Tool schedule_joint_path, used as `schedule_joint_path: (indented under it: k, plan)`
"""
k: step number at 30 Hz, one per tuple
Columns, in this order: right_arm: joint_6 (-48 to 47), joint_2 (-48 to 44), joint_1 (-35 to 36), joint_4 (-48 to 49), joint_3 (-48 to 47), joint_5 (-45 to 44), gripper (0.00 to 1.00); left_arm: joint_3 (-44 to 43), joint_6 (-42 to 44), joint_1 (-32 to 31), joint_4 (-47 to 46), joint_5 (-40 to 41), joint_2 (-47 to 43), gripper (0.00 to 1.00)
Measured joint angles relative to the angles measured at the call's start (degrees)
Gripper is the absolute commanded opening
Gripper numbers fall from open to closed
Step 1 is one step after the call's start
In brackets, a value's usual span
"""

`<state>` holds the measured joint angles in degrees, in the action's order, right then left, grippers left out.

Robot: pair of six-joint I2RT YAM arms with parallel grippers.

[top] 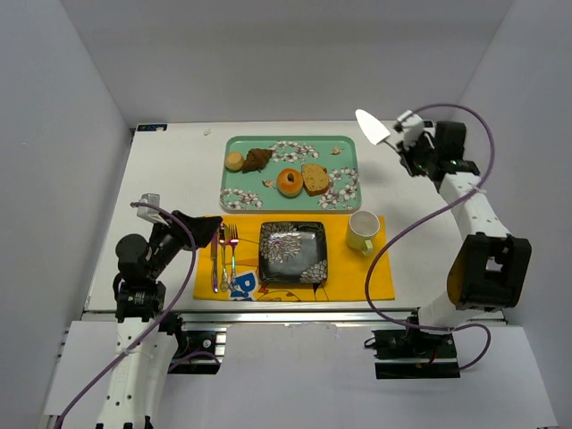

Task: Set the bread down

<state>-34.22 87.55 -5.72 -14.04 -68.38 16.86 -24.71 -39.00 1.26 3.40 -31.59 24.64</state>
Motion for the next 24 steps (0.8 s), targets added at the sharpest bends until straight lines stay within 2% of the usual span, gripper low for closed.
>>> schedule_joint_path:
  k: [3,7,13,18,24]
  plan:
    - [-3.02,3.65,8.20,-2.67,-9.20,-1.53,0.00,0.00,0.17,0.00,0.02,-0.09,1.03,0.77]
    - [-6.25,13.51,17.99,-7.30,-22.84,-4.44,0.00,-0.09,0.28,0.00,0.04,-0.09,1.66,0.77]
    - [-8.35,31.28,25.11,-17.27,-43.50,-9.57,0.00,-0.11,0.39,0.00,0.07,0.07,1.33,0.77]
    - [-8.98,40.68,28.04,-21.00,-52.43,-13.99,0.00,-0.11,0.42,0.00,0.09,0.09,1.36,0.77]
    - [-10.38,45.07,30.82,-21.90,-54.10,-18.47,0.00,-0.11,0.57,0.00,0.13,0.09,2.08,0.77]
